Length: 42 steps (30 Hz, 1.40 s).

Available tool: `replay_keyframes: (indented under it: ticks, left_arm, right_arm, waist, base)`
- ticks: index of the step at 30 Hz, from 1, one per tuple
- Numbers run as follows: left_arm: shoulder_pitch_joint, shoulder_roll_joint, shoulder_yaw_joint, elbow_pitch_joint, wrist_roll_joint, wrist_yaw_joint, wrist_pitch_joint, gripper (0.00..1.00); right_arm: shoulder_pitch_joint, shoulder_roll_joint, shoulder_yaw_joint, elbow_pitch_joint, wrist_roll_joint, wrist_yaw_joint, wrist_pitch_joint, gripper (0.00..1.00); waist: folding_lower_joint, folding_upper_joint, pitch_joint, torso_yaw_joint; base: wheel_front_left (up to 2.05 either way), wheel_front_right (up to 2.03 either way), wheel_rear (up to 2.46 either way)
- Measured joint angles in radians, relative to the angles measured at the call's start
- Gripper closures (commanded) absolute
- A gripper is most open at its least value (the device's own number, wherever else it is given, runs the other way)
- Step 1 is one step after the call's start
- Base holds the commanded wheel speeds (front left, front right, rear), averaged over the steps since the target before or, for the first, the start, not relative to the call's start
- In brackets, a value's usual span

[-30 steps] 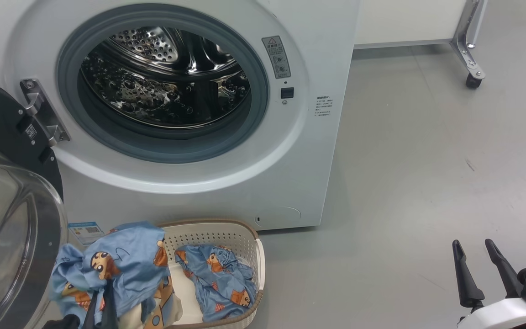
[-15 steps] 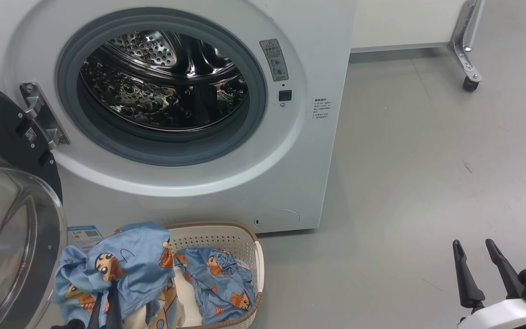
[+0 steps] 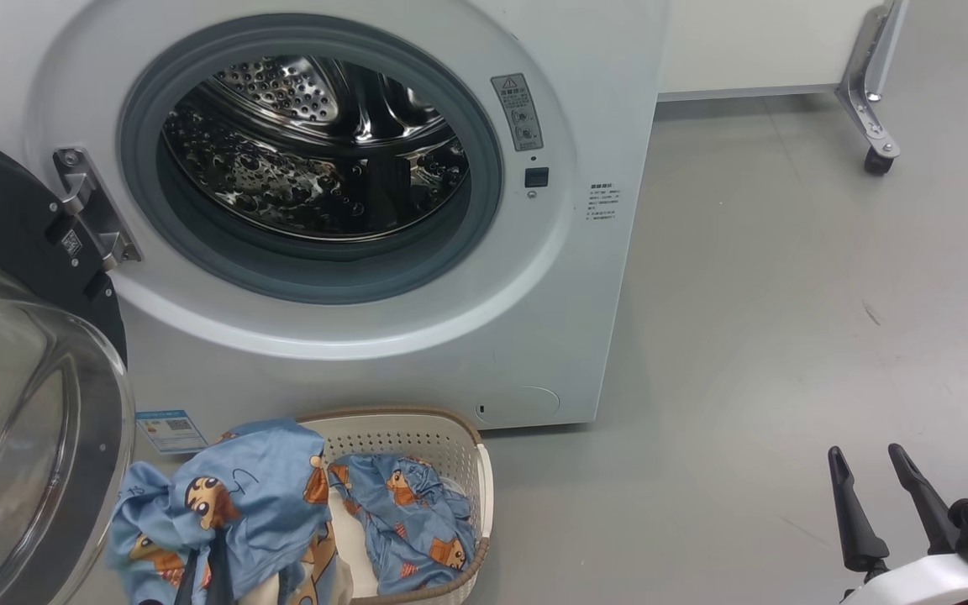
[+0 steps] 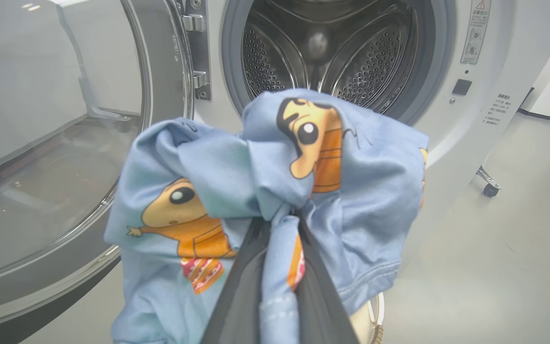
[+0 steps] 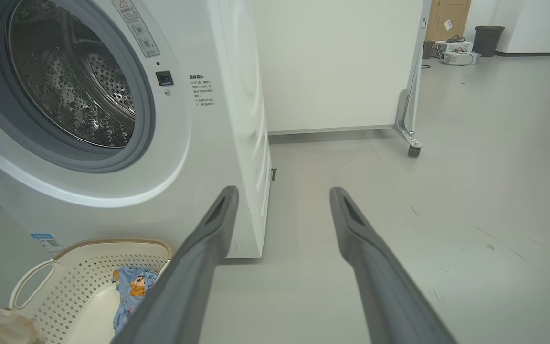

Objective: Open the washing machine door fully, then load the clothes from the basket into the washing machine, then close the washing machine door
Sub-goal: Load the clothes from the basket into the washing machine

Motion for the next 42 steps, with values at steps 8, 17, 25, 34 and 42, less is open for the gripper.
replay_keyframes:
  ticks: [8, 17, 25, 34, 42]
  left_arm:
    - [0.003, 0.0, -0.004, -0.014, -0.003, 0.008, 0.0, 1.0]
    - [0.004, 0.0, -0.006, -0.025, -0.003, 0.01, 0.0, 1.0]
    - [0.006, 0.0, -0.011, -0.029, -0.014, 0.016, 0.0, 1.0]
    - [0.009, 0.0, -0.017, -0.045, -0.023, 0.018, 0.0, 1.0]
    - [-0.008, 0.001, -0.038, -0.068, -0.022, 0.018, 0.0, 1.0]
  right_arm:
    - [0.0, -0.001, 0.009, -0.002, 0.0, 0.0, 0.0, 0.0]
    - [0.0, -0.002, 0.008, -0.006, 0.0, 0.0, 0.0, 0.0]
    - [0.0, -0.005, 0.008, -0.007, 0.0, 0.0, 0.0, 0.0]
    - [-0.001, -0.006, 0.01, -0.019, 0.0, 0.0, 0.0, 0.0]
    - [-0.009, 0.007, 0.013, -0.038, 0.0, 0.0, 0.0, 0.0]
  waist:
    - [0.0, 0.0, 0.006, 0.012]
    - [0.0, 0.0, 0.013, 0.016]
    - [0.0, 0.0, 0.019, 0.021]
    - [0.0, 0.0, 0.036, 0.024]
    - [0.0, 0.0, 0.082, 0.02]
  base:
    - [0.0, 0.0, 0.0]
    - [0.0, 0.0, 0.0]
    - [0.0, 0.0, 0.0]
    - [0.0, 0.0, 0.0]
    - [0.0, 0.0, 0.0]
